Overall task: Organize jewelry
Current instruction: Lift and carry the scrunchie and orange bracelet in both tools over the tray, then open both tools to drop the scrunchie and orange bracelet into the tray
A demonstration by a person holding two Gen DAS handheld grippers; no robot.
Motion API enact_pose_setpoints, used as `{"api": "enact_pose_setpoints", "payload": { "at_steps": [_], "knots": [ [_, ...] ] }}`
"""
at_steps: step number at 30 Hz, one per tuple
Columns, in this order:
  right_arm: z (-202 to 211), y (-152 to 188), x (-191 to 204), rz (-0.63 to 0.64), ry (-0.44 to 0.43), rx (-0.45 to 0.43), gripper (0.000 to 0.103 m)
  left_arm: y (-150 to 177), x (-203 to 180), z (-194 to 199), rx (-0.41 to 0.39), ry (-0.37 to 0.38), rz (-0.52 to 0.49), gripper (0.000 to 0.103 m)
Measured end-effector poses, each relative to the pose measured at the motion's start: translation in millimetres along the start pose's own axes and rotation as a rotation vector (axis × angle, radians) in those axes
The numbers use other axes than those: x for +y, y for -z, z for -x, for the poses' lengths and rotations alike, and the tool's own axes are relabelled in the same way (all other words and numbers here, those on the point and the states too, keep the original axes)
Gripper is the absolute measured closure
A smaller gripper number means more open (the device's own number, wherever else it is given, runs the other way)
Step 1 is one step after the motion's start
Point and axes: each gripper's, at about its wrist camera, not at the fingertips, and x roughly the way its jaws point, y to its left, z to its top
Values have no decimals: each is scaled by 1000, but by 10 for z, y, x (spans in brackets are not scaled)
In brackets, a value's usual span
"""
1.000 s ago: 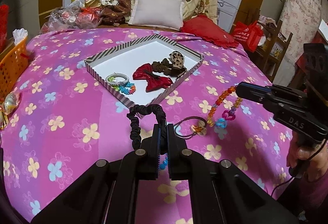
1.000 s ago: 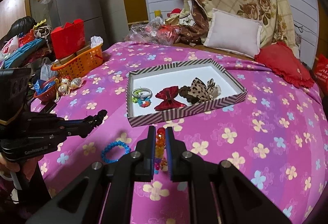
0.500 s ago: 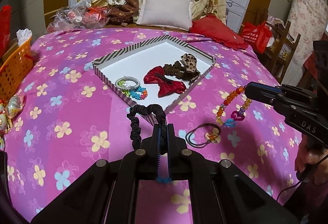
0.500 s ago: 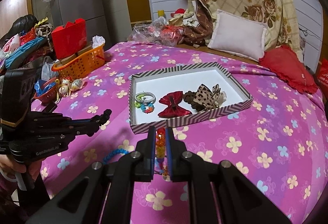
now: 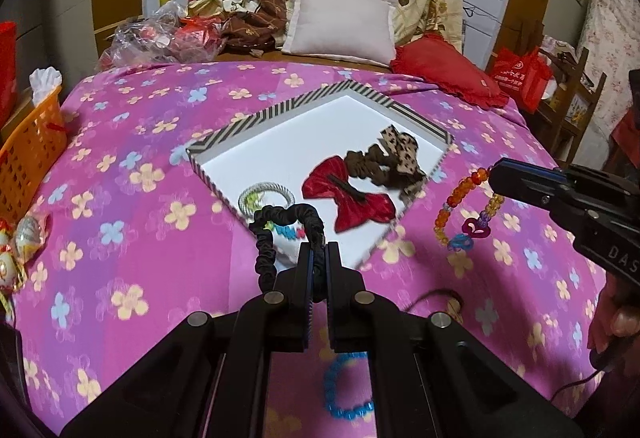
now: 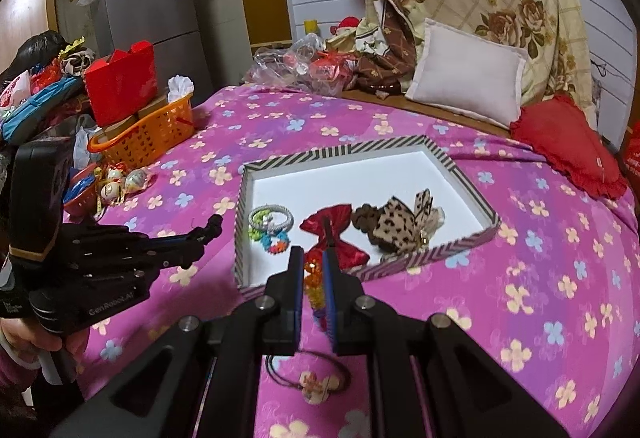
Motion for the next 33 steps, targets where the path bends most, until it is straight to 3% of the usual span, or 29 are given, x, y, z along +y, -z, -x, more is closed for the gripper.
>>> {"api": "enact_pose_setpoints", "payload": {
  "at_steps": [16,26,33],
  "knots": [
    [-641,-519,-61,-35,-38,-6,94,-324,114,-536,20,-21,37,102],
    [-1220,-312,-360,-128,-38,90,94,-297,182,-864,61,-32,69,102],
    [-1292,-170,-566,-163,-13,111,94,-253,143,-944,68,-35,60,102]
  ]
}}
